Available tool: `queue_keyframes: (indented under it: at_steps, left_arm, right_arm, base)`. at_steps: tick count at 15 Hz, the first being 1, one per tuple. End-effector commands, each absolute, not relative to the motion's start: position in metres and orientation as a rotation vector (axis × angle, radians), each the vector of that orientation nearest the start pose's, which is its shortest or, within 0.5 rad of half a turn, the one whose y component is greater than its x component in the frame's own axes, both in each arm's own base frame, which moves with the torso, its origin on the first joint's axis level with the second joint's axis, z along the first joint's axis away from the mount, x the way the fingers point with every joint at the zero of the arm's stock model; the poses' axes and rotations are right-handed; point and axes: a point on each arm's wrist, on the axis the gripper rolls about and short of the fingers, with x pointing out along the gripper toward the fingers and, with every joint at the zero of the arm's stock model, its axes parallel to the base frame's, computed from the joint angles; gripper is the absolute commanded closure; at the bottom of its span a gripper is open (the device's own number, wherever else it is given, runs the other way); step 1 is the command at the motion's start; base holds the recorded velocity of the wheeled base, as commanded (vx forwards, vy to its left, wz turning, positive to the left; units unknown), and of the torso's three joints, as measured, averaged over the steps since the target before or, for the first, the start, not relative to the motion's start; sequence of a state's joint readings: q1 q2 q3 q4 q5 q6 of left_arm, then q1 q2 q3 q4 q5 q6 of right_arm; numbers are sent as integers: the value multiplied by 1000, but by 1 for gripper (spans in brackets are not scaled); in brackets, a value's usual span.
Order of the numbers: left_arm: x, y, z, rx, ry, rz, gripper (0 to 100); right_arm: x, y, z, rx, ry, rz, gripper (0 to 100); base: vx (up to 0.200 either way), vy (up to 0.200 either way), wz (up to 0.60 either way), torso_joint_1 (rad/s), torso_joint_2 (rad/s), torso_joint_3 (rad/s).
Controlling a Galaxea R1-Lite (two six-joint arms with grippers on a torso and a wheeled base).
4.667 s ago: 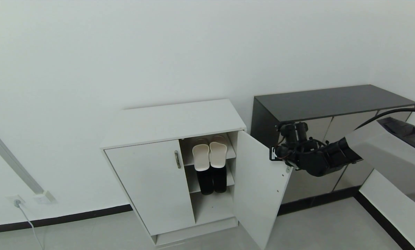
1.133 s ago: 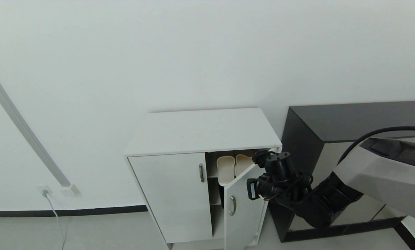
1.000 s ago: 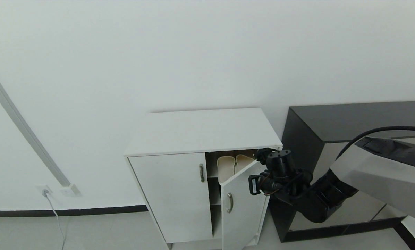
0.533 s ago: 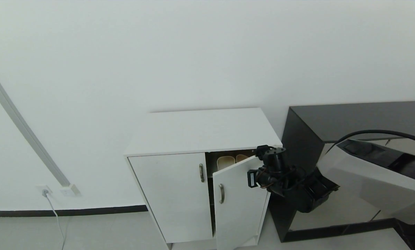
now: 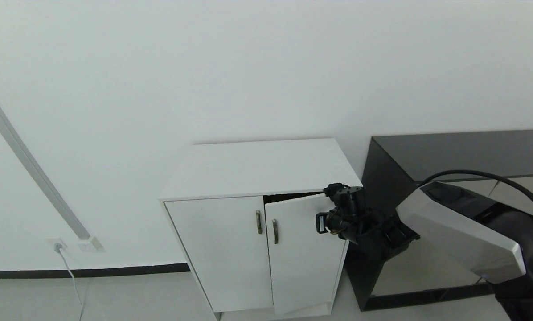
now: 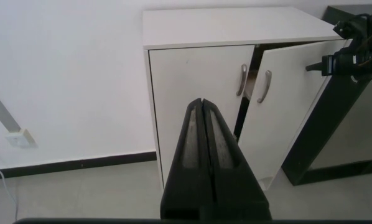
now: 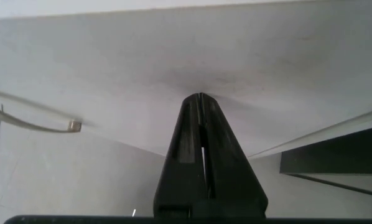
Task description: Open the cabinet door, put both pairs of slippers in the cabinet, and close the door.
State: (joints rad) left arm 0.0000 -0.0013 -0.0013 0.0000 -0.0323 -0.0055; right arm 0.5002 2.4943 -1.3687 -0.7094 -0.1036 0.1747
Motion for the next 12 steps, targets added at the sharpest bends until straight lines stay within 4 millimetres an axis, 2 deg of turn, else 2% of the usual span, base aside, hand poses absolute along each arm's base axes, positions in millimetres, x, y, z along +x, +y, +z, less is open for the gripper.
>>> queue_keyframes:
  at_steps: [1,8,12]
  left_arm:
    - [-23,-1,75,-6,0,-34,100]
    - [-23,-1,76,-5,-1,-32,100]
    - [-23,-1,75,-5,0,-34,100]
  right_arm:
    - [424,228,10,46,433,352,100]
    - [436,225,15,52,422,337,100]
    - [437,225,16,48,418,336,100]
  base:
    - [0,0,0,0,0,0]
    - [0,0,0,0,0,0]
    - [0,0,0,0,0,0]
